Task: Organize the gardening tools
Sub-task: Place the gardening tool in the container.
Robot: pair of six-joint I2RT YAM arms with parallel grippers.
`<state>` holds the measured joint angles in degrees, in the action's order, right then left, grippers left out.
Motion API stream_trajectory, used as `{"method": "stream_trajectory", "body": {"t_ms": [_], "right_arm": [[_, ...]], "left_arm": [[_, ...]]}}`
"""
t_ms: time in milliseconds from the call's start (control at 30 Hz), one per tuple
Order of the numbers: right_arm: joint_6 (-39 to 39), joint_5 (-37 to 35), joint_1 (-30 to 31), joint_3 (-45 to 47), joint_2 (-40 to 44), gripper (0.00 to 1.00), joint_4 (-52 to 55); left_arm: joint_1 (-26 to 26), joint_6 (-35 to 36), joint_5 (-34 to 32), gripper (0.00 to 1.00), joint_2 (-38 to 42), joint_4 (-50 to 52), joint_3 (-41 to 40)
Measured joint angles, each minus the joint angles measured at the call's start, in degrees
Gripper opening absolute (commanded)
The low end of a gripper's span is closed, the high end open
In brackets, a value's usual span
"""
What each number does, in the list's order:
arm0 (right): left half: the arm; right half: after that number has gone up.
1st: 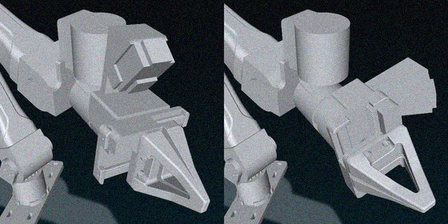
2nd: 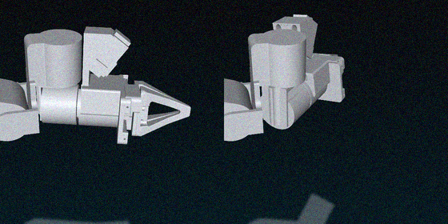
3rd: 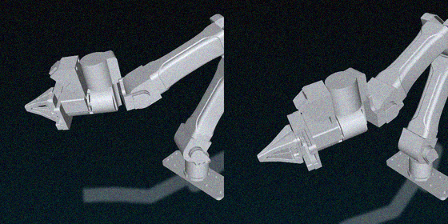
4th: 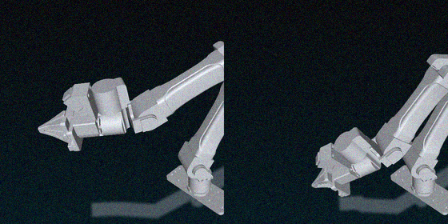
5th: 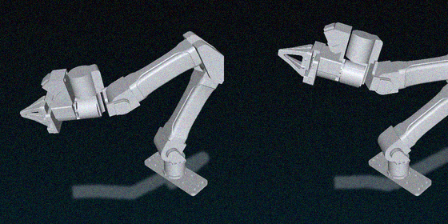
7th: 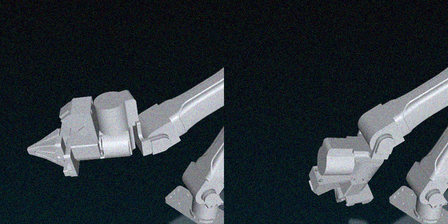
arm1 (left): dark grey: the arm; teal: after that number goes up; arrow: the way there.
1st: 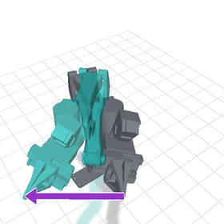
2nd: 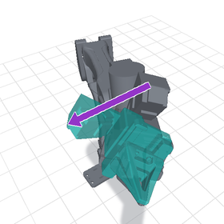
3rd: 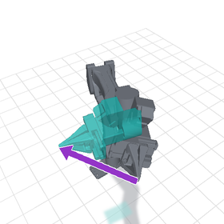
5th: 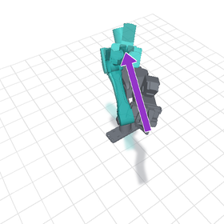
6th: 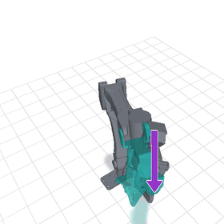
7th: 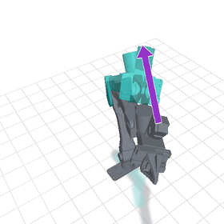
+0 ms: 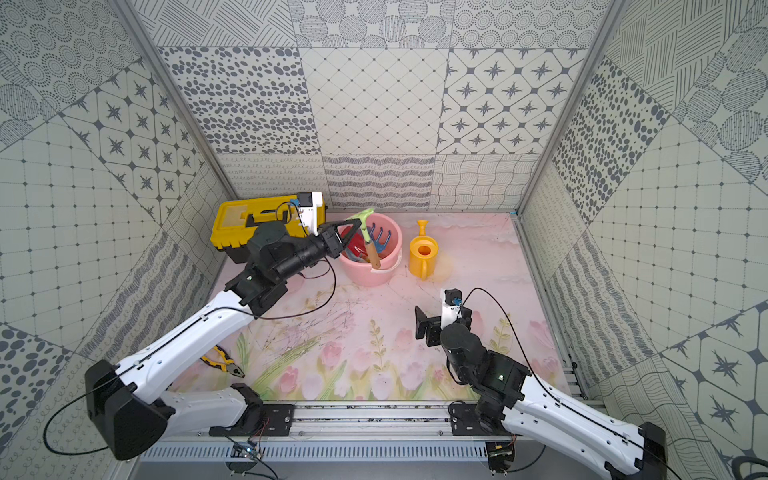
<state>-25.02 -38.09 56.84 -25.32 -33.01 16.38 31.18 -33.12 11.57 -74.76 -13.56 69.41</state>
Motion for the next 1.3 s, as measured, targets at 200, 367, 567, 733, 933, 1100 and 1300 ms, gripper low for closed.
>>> {"method": "stream_trajectory", "body": {"t_ms": [200, 367, 567, 733, 933, 1100, 1300], "right_arm": [[-0.3, 0.5, -0.1, 0.0, -0.4, 0.97, 0.7], [-0.3, 0.5, -0.1, 0.0, -1.2, 0.97, 0.7], [-0.3, 0.3, -0.3, 0.0, -3.6, 0.97, 0.7], [-0.3, 0.3, -0.9, 0.0, -6.2, 0.97, 0.6], [-0.3, 0.3, -1.3, 0.0, -6.8, 0.97, 0.5], [-0.3, 0.3, -1.4, 0.0, -6.4, 0.97, 0.6], [-0.3, 0.3, -1.6, 0.0, -5.0, 0.97, 0.6]], "left_arm": [[-3.0, 10.2, -0.2, 0.0, -13.0, 3.8, 14.7], [-7.6, 15.6, 2.2, 0.0, -22.8, 4.7, 21.1], [-10.5, 18.5, 6.5, 0.0, -30.3, 4.4, 21.9], [-11.3, 18.3, 9.6, 0.0, -33.8, 2.4, 18.4], [-12.2, 16.7, 13.0, 0.33, -34.8, -4.5, 13.8], [-13.4, 13.8, 15.9, 0.47, -34.6, -6.7, 10.3], [-14.5, 11.6, 17.9, 0.45, -31.4, -6.8, 7.9]]}}
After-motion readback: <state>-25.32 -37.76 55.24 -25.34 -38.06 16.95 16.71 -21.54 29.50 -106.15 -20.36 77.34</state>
